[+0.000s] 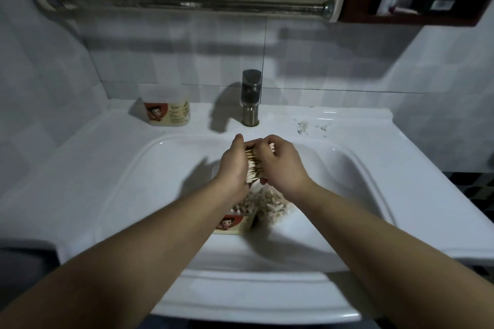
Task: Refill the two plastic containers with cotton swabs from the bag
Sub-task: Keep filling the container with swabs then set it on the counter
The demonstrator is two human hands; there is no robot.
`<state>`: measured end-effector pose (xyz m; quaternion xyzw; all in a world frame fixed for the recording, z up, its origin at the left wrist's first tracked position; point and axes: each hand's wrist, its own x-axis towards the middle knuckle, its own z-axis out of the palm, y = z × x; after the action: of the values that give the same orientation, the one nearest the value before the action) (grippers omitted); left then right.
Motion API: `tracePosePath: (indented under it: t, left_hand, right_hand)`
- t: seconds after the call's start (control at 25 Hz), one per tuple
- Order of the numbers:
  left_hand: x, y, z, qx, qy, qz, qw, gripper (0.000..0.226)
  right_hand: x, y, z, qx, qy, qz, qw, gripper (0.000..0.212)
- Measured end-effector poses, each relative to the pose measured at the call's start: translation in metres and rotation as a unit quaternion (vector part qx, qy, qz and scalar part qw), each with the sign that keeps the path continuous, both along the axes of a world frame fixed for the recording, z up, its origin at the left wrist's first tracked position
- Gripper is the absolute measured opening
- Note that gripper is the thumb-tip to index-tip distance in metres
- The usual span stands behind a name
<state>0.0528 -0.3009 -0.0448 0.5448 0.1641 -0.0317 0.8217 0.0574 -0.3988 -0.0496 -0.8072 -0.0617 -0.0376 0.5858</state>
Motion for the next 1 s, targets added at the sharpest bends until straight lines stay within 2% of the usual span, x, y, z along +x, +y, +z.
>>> tracePosePath:
  t: [0.12,0.2,0.28,0.4,0.56,0.64,0.76,0.84,0.96,1.0]
  left_hand:
    - [0.001,0.004,0.009,0.000,0.002,-0.019,1.000,0.054]
    - [0.004,0.014,0.011,0.021,0.016,-0.040,0.999,0.054]
    - [0.007,0.030,0.004,0.092,0.024,-0.048,0.994,0.050]
    - [0.016,0.061,-0.011,0.203,0.034,-0.005,0.979,0.035]
    - [0.024,0.100,-0.031,0.277,0.121,0.020,0.953,0.031]
    - [0.021,0.107,-0.036,0.265,0.155,-0.015,0.952,0.026]
    - [0.018,0.106,-0.040,0.212,0.152,-0.064,0.963,0.018]
    - [0.022,0.107,-0.043,0.210,0.144,-0.073,0.964,0.014]
    - [0.030,0.110,-0.048,0.205,0.131,-0.066,0.968,0.041]
    - [0.032,0.110,-0.049,0.199,0.129,-0.061,0.969,0.043]
  right_hand:
    - [0.003,0.001,0.001,0.016,-0.007,-0.016,1.000,0.021]
    - [0.005,0.002,0.004,-0.006,-0.008,-0.019,1.000,0.023]
    - [0.005,0.004,0.004,-0.059,-0.003,-0.012,0.998,0.024]
    - [0.008,0.013,-0.005,-0.105,0.026,0.004,0.994,0.027]
    - [0.015,0.036,-0.020,-0.183,0.030,0.034,0.982,0.030]
    - [0.014,0.044,-0.028,-0.208,0.034,0.043,0.977,0.030]
    - [0.012,0.048,-0.044,-0.243,0.041,0.052,0.968,0.030]
    - [0.012,0.050,-0.049,-0.261,0.029,0.059,0.963,0.028]
    - [0.011,0.051,-0.051,-0.267,0.011,0.068,0.961,0.023]
    - [0.011,0.049,-0.052,-0.274,0.004,0.069,0.959,0.022]
